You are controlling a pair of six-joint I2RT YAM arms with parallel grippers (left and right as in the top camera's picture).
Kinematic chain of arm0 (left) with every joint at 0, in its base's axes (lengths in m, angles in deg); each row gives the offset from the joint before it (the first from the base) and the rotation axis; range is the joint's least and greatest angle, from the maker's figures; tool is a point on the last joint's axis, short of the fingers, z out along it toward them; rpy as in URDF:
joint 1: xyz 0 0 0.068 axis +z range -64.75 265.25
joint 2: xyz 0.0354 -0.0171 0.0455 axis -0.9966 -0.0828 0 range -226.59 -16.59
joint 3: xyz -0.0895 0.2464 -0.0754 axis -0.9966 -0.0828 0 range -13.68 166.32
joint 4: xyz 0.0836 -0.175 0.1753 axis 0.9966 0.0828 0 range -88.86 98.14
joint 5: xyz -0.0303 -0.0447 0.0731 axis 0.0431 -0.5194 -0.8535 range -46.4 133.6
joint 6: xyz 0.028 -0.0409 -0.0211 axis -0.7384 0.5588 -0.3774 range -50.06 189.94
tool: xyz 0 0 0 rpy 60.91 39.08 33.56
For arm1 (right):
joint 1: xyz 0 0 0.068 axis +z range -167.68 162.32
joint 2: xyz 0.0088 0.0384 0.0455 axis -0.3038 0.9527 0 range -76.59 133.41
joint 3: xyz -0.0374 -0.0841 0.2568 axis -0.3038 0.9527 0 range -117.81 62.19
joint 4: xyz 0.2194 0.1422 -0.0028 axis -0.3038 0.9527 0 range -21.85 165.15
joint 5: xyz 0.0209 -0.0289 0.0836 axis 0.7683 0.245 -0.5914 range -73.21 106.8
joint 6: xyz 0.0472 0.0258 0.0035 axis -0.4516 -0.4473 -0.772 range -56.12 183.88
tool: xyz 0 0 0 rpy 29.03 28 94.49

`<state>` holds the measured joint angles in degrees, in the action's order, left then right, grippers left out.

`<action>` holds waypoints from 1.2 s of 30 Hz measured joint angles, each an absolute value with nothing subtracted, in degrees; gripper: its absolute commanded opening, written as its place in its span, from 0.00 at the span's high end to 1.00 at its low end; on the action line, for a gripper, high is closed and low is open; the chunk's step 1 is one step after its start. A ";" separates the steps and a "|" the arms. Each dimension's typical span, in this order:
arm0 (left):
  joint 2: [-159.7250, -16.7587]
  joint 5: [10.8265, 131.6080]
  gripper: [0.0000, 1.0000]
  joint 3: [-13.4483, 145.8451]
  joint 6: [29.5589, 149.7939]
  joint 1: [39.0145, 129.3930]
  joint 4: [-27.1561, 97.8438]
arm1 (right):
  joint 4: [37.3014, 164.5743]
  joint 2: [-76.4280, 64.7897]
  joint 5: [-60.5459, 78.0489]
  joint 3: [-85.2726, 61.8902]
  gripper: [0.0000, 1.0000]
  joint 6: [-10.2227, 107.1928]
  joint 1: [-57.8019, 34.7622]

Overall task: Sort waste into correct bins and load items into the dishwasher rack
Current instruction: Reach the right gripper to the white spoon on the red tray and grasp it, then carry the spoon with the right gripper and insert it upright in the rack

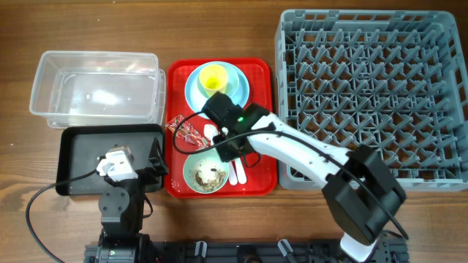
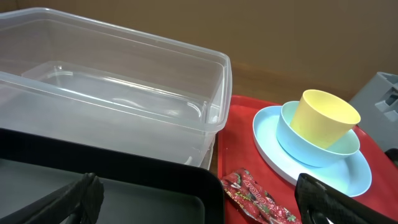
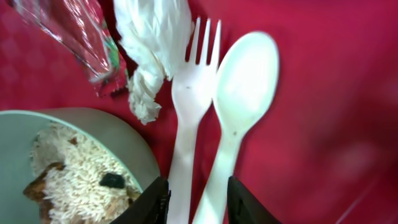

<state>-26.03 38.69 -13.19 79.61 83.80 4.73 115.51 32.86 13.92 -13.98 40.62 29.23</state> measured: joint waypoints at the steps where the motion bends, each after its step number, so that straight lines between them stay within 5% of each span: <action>1: -26.03 38.72 0.00 -13.19 79.61 83.80 4.73 | 115.77 34.43 14.82 -13.98 0.68 40.55 29.36; 22: -26.03 38.72 0.00 -13.19 79.61 83.80 4.73 | 115.33 36.88 24.22 -11.31 0.69 39.48 29.28; 36: -26.03 38.69 0.00 -13.19 79.61 83.80 4.73 | 118.17 36.24 22.16 -12.95 0.92 38.58 25.12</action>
